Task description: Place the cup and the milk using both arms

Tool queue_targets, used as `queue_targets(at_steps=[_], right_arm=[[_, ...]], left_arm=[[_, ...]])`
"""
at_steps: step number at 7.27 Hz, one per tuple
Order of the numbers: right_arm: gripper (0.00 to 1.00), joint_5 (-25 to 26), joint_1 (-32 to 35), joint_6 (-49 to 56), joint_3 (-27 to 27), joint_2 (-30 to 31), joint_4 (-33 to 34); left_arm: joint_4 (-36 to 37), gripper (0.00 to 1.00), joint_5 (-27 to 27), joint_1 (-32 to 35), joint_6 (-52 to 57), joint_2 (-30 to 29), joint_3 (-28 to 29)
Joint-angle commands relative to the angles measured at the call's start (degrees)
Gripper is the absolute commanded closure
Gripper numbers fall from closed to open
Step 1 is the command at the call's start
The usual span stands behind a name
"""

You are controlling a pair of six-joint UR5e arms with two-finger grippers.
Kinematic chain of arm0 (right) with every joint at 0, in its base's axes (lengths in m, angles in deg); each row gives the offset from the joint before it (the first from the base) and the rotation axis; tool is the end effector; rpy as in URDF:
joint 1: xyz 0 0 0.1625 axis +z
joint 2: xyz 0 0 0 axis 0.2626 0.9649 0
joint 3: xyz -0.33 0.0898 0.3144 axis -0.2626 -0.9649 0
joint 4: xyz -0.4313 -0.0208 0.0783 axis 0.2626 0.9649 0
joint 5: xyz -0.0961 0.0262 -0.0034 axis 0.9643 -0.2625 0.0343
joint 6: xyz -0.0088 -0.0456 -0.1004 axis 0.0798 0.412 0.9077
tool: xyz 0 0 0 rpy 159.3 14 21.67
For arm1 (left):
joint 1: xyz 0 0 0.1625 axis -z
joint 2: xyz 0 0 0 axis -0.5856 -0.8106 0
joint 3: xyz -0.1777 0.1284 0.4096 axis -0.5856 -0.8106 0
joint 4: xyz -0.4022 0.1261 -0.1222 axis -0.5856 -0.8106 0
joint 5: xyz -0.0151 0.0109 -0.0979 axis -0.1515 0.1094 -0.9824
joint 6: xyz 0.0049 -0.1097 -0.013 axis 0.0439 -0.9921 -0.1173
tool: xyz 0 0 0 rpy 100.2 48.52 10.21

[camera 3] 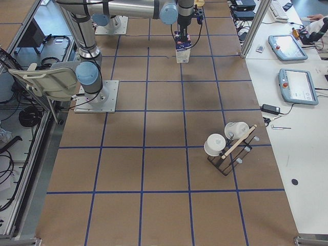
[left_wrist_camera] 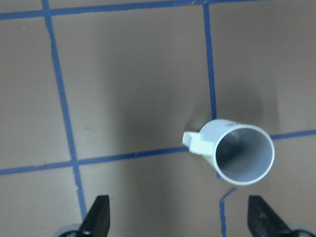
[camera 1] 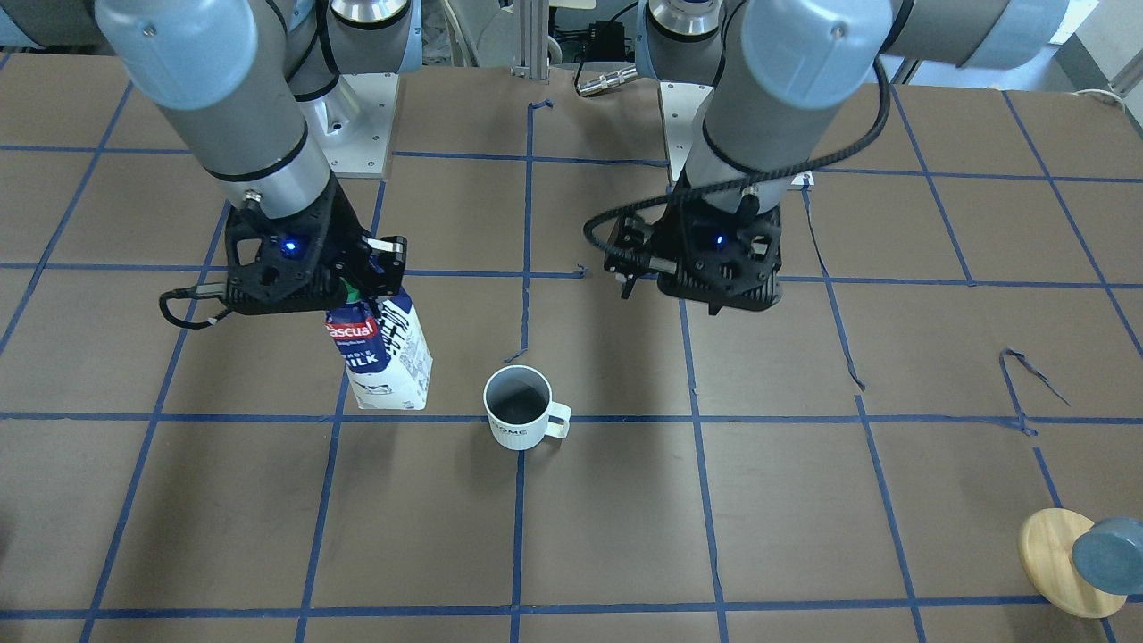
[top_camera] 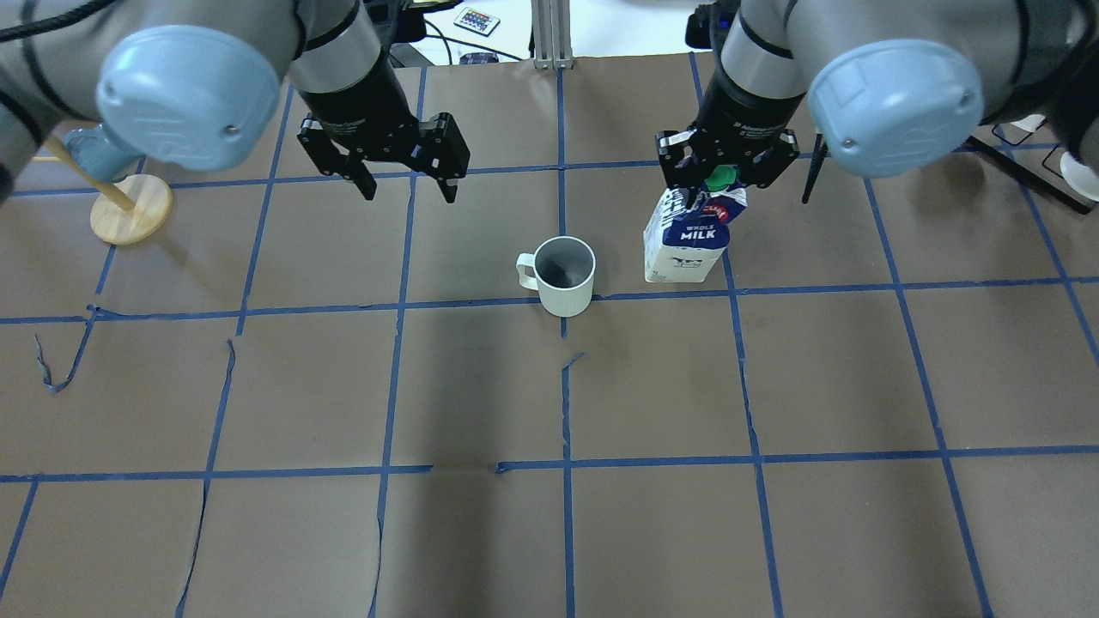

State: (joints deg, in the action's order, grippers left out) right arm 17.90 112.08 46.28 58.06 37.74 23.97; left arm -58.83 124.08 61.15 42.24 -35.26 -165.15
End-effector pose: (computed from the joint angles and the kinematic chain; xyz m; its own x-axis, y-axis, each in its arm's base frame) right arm 0.2162 -0.5714 0.4444 -0.9911 -0.0555 -0.1207 -0.0533 0.9984 -0.0213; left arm -0.2115 -0.5528 0.4884 -0.9850 0.1507 0.0836 0.1510 0.9885 -0.0023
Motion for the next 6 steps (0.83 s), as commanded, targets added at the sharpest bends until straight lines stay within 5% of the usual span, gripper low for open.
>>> queue_targets(at_steps=[1,6], right_arm=[[0.88,-0.9,1.84,-0.91,-0.04,-3.94,2.32],[0.87,-0.81,3.33,-7.88,0.4,-8.61,8.39]], left_arm=[[-1.56,0.06,0.65,-2.41,1.65,9.17,-7.43],[-0.68,0.0,0.83,-4.09,1.91,11.5,-9.14]])
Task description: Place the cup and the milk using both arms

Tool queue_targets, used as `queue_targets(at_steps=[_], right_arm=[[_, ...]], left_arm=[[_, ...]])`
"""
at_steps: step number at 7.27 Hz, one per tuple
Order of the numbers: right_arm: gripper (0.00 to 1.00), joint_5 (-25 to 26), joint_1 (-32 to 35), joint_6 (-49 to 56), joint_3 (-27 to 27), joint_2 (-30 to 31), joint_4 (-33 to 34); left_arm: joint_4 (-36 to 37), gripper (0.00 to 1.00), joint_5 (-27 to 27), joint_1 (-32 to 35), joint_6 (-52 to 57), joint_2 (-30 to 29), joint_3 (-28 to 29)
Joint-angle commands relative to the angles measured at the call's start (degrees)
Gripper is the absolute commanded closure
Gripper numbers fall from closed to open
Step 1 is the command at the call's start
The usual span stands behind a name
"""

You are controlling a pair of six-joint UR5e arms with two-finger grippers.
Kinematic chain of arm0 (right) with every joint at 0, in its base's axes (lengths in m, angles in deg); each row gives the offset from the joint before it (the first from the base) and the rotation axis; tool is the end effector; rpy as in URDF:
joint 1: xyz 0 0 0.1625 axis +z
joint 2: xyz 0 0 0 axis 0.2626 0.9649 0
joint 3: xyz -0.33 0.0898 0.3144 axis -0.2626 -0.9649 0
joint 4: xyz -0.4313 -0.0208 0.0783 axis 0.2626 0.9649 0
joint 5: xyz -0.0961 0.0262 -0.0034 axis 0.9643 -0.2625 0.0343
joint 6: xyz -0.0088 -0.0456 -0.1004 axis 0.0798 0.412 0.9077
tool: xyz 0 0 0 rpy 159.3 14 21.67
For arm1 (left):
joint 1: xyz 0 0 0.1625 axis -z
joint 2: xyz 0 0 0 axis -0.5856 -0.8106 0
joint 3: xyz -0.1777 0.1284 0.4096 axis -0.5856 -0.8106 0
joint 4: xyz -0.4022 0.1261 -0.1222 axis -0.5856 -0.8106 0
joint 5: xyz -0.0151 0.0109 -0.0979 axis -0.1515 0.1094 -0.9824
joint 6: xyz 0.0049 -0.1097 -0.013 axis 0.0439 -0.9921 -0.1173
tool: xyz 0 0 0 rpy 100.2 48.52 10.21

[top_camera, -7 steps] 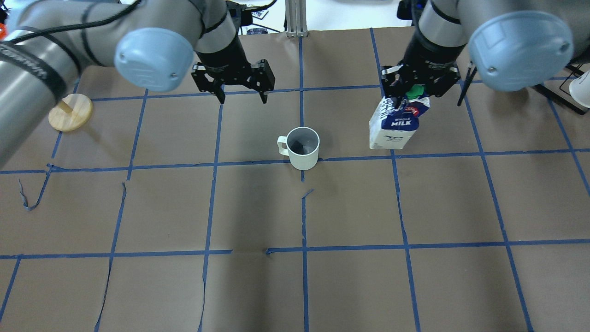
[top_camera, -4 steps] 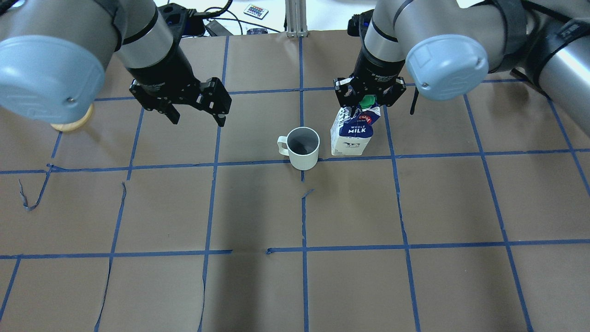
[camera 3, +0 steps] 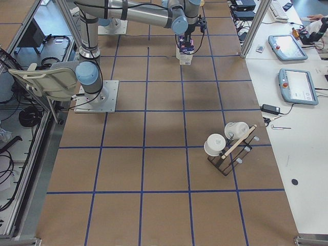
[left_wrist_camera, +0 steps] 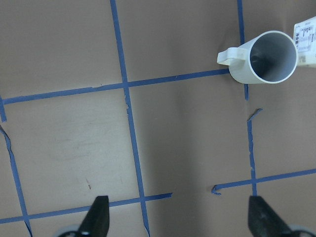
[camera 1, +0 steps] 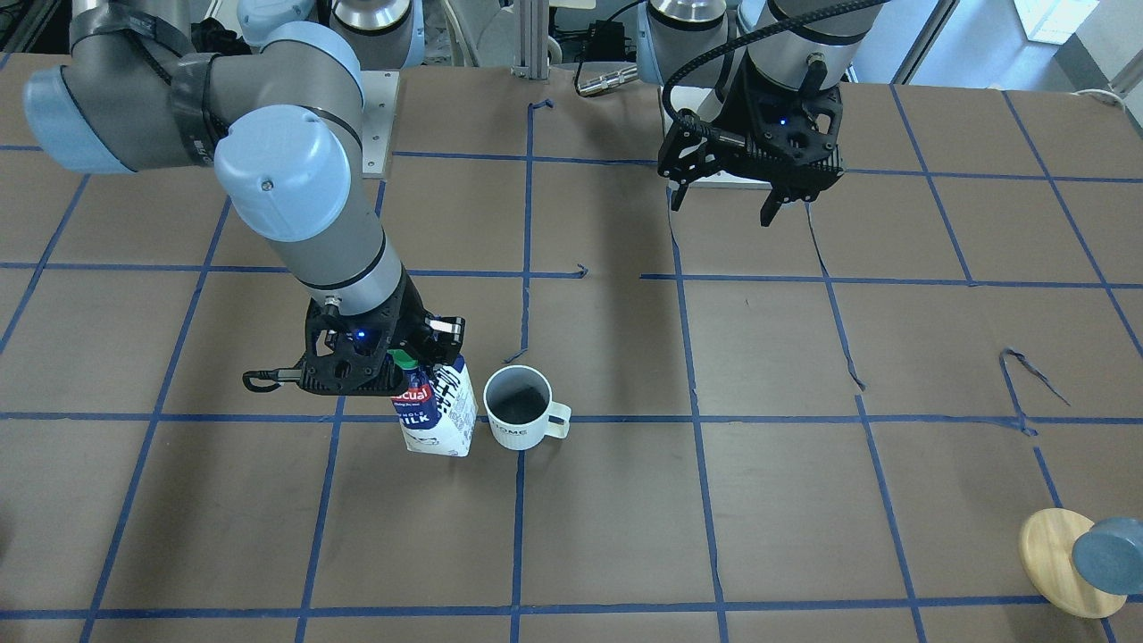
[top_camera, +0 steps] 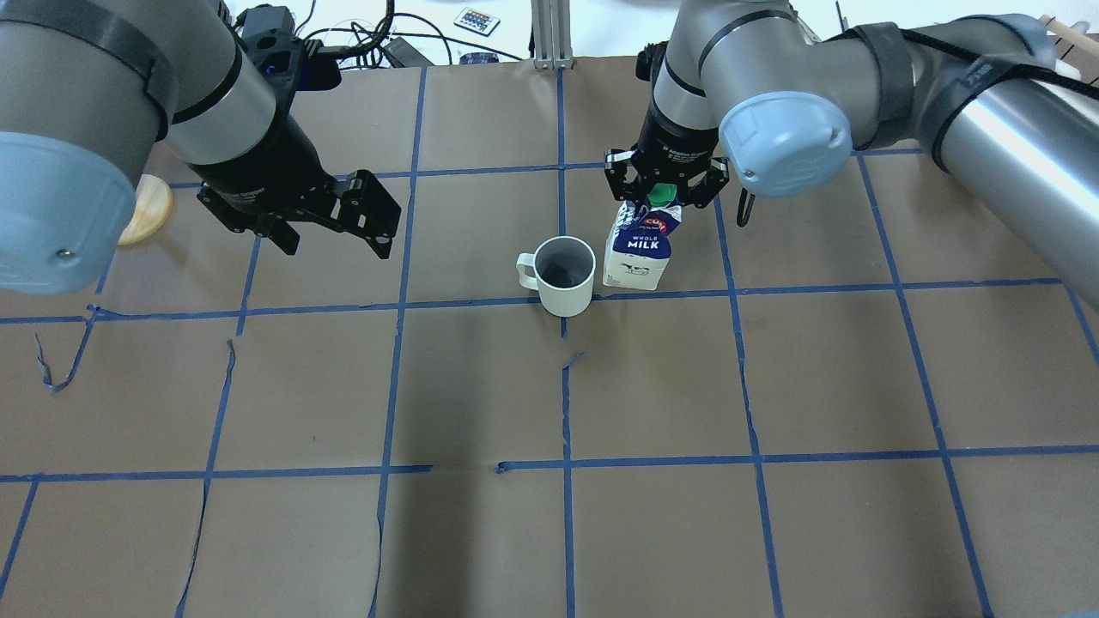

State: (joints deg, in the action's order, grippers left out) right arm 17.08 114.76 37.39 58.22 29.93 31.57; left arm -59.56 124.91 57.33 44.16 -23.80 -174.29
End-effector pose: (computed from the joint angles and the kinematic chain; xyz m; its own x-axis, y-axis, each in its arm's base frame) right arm 0.2521 -0.6070 0.3726 -0.9894 0.0539 -0.1350 0.0535 0.9985 0.0071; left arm -0.1677 -0.4769 0.5102 -0.9905 0.1200 0.0672 0.1181 0.9925 -0.0319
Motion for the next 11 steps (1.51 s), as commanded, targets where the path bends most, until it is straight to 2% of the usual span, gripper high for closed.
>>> queue_targets(at_steps=[1,3,4,5,6,7,9,11], right_arm=[[0.86,0.02,0.66,3.73,0.32,-1.24,0.79],[0.77,0.02,0.66,3.75,0.85,-1.51,0.78],[0.63,0.02,0.66,3.58,1.02,-1.68,1.13],[0.38,0.02,0.66,3.23,1.11,-1.77,1.05],[0.23,0.02,0.66,3.14,1.29,-1.77,1.14],[0.0,0.02,0.66,3.4,1.29,-1.69,1.14],[0.0,0.02,0.57,3.58,-2.29,-0.99,0.09],[0.0,1.85,-0.3,4.54,-12.72,0.33,-13.03]], left_arm=[[0.05,0.0,-0.08,-0.27,-0.01,0.03,0.09],[0.05,0.0,0.01,-0.45,0.08,0.03,0.09],[0.05,0.0,0.01,-0.45,0.08,0.03,0.0],[0.05,0.0,0.01,-0.45,0.17,0.12,0.09],[0.23,0.0,0.1,-0.45,0.25,0.12,0.09],[2.23,0.0,2.36,-0.45,0.17,0.12,0.0],[2.78,0.0,4.84,-0.45,-0.1,0.21,0.0],[2.78,0.0,4.85,-0.45,-0.89,0.21,0.0]])
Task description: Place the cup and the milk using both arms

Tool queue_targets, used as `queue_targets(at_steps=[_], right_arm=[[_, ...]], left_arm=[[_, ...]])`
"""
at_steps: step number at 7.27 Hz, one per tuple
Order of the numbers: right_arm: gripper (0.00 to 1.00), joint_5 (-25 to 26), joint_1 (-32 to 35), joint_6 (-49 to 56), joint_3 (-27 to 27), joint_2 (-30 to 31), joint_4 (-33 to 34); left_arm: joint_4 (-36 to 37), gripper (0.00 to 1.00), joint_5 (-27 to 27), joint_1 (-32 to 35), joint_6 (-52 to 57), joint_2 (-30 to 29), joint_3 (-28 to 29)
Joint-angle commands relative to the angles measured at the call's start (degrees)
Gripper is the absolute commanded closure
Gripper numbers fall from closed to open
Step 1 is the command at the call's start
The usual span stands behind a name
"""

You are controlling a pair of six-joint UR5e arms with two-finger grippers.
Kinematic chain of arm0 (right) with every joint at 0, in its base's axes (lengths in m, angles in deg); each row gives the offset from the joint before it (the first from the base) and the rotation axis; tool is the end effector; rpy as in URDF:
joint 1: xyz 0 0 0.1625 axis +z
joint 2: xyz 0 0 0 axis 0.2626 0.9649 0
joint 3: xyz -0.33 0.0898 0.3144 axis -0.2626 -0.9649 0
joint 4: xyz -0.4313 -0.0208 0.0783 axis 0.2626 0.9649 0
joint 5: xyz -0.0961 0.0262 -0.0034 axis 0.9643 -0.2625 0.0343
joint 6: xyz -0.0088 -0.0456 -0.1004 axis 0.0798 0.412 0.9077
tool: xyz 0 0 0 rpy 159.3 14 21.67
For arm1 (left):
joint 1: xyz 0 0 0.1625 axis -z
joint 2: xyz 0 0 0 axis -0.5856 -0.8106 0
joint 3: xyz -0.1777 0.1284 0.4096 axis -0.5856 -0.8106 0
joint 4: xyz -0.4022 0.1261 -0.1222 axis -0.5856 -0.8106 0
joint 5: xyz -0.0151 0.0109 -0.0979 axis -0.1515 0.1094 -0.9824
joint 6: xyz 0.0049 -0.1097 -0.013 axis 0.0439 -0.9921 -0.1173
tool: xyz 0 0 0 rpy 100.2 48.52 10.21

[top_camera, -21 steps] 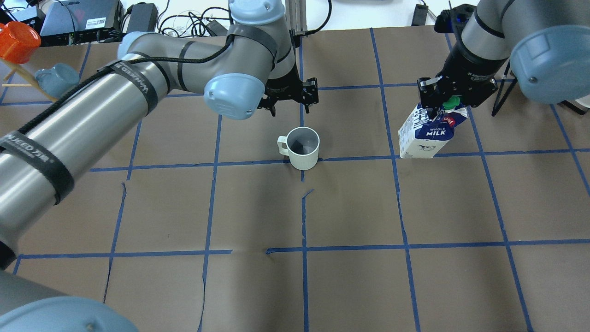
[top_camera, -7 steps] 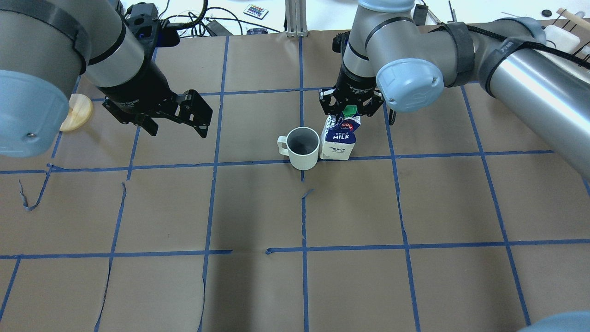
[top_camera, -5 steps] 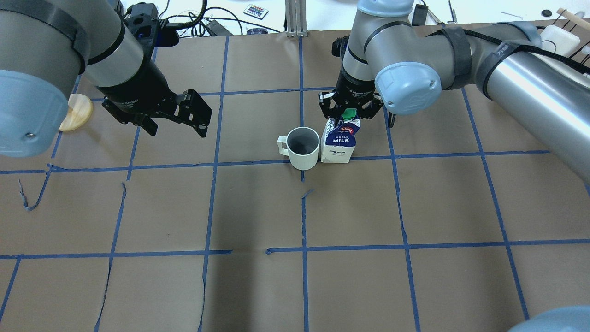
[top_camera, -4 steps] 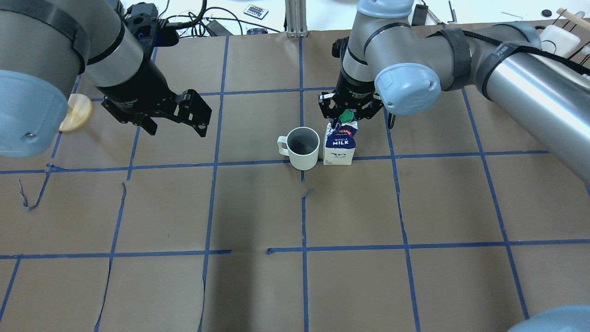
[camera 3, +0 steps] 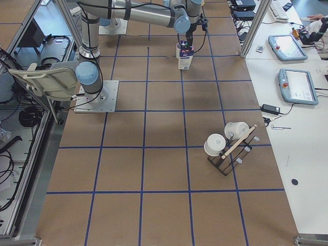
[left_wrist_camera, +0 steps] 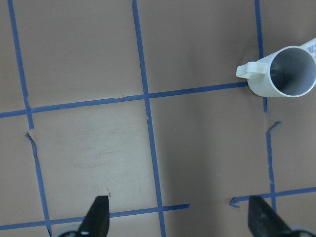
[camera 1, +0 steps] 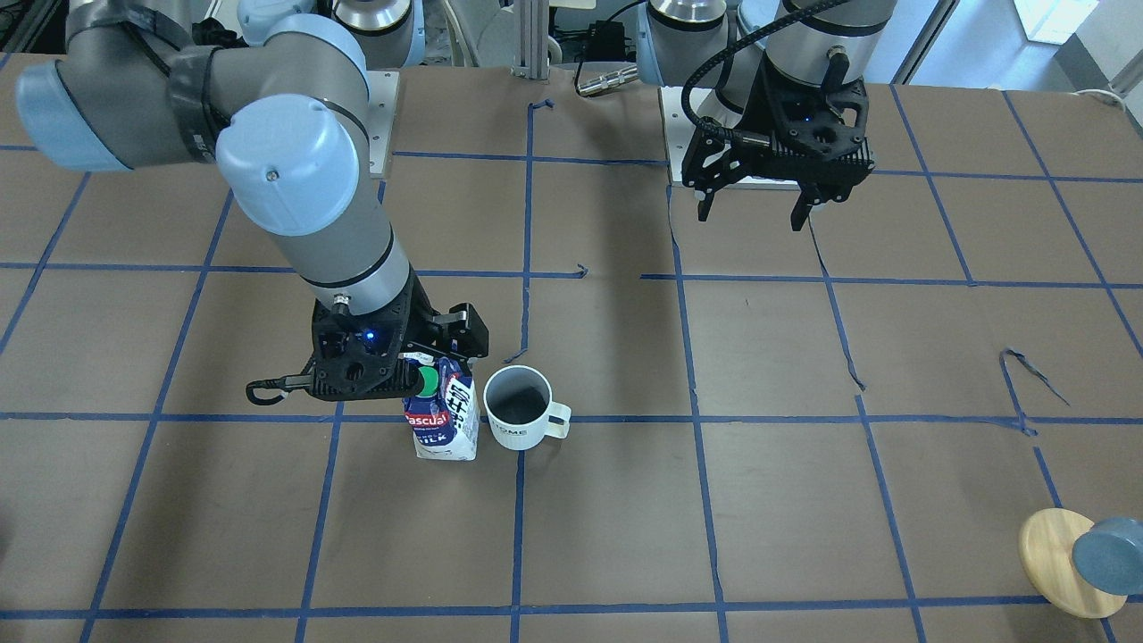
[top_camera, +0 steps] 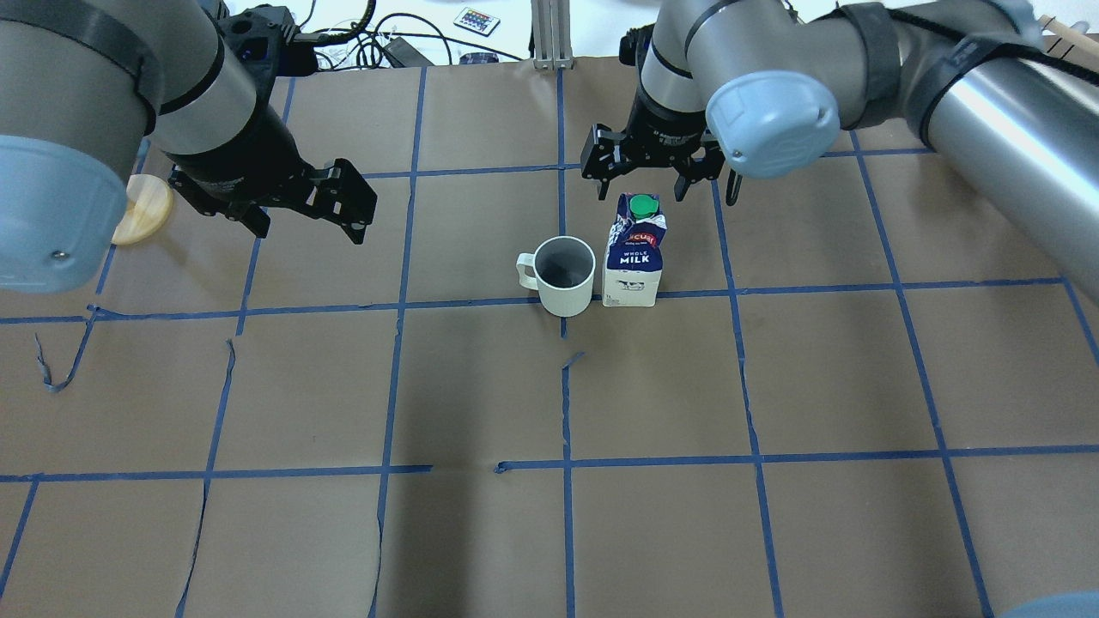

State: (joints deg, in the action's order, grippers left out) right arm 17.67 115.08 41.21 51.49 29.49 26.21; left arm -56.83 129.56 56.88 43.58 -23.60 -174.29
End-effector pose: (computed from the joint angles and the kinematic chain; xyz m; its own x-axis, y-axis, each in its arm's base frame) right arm 0.2572 -0.6221 0.4175 -0.9916 -0.0203 -0.1276 -0.0179 0.9996 -0.0195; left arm -0.1551 -0.4824 0.5167 -0.9949 0.0993 -0.0161 0.1002 0.9919 -0.0779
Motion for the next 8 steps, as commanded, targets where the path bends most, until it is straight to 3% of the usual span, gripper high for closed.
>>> queue_targets(at_steps=[1,4,8], right_arm=[[0.0,5.7,-1.5,5.95,-7.52,3.91,-13.57],[0.04,4.18,-4.76,17.14,-6.92,8.5,-13.46],[0.01,5.39,-5.02,17.07,-0.77,11.4,-9.51]], left_arm=[[0.05,0.0,0.19,0.0,-0.3,0.01,0.0],[0.05,0.0,0.19,0.0,-0.3,0.01,0.0],[0.05,0.0,0.19,-0.09,-0.3,0.01,0.0]])
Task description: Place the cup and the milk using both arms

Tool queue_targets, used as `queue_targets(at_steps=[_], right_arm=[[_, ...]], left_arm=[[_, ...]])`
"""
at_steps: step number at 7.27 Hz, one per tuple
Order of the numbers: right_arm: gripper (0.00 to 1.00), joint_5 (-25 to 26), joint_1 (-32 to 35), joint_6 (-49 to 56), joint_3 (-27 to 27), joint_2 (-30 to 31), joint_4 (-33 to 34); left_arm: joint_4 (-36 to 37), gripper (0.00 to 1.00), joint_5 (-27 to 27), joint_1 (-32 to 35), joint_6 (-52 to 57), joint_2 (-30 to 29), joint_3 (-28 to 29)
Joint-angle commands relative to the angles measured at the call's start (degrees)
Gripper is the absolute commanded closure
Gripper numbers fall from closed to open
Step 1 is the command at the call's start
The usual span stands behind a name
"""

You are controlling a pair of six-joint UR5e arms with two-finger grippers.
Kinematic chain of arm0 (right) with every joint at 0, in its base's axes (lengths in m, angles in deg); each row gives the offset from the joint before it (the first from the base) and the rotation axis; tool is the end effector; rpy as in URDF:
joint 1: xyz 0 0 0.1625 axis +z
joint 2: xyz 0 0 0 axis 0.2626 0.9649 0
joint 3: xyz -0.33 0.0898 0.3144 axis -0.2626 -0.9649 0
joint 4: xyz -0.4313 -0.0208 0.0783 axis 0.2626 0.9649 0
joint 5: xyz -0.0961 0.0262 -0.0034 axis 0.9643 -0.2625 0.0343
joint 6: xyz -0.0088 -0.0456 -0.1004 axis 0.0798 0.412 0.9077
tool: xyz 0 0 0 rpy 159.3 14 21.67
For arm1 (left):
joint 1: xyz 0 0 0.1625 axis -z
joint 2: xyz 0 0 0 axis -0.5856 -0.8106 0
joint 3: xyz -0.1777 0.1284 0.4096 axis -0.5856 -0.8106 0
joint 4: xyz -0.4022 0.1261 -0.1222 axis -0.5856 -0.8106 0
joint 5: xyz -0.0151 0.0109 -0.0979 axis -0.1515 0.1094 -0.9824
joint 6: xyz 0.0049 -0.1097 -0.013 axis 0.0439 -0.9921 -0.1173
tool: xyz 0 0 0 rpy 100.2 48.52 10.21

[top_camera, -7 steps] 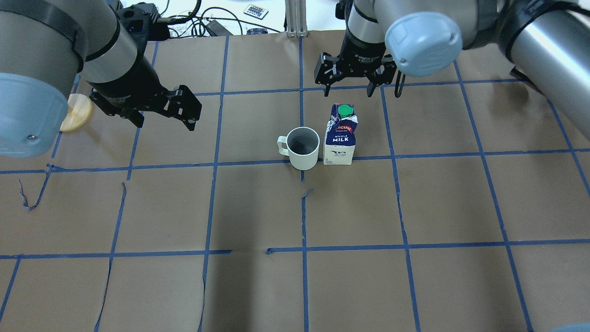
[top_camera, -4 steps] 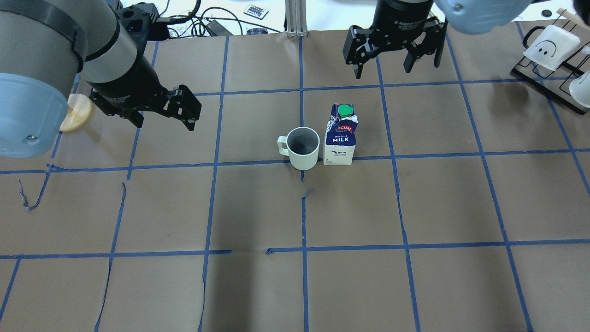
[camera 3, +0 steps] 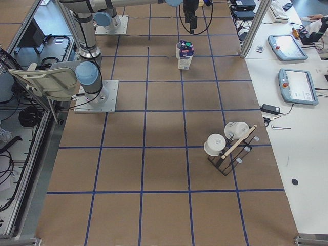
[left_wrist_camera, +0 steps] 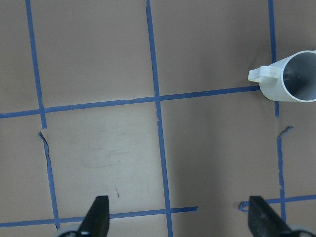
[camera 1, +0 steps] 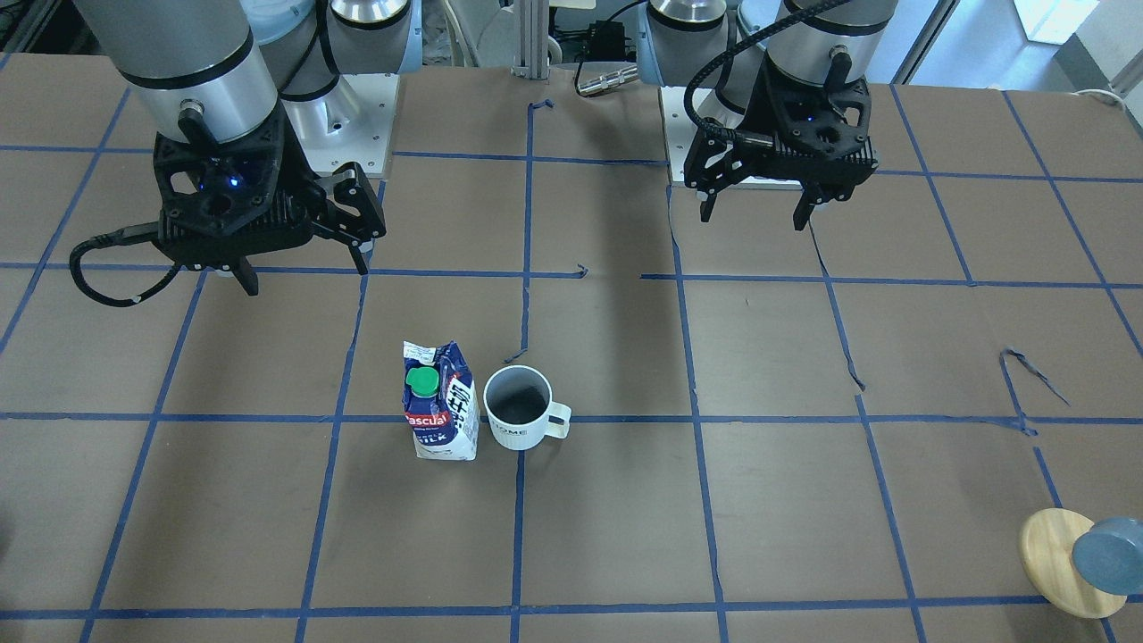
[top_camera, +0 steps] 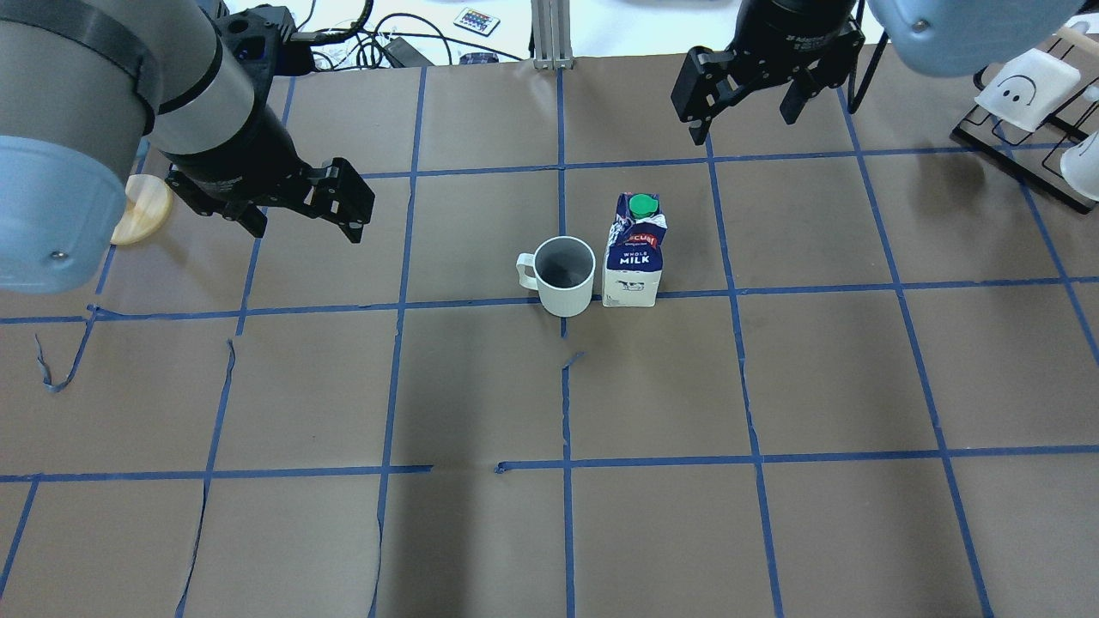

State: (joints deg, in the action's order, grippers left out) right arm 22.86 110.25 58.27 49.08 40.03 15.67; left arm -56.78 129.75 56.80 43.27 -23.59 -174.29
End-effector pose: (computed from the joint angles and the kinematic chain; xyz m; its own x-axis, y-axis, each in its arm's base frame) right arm 0.1877 -0.5716 0.5338 -0.9729 -0.2303 -0.0209 -0.2278 0.9700 -0.0848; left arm -0.1541 -0.4827 0.5169 -0.9956 0.0922 -0.0190 0.0934 0.9925 -0.0789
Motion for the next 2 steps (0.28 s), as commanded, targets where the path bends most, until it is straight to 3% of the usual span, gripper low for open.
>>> queue_targets(at_steps=[1,2], right_arm=[[0.0,0.21,-0.11,0.02,1.64,0.96,1.04],[0.0,0.3,-0.19,-0.16,1.64,0.87,0.69]], left_arm=[[0.0,0.0,0.0,0.0,0.09,0.0,0.0],[0.0,0.0,0.0,0.0,0.09,0.0,0.0]])
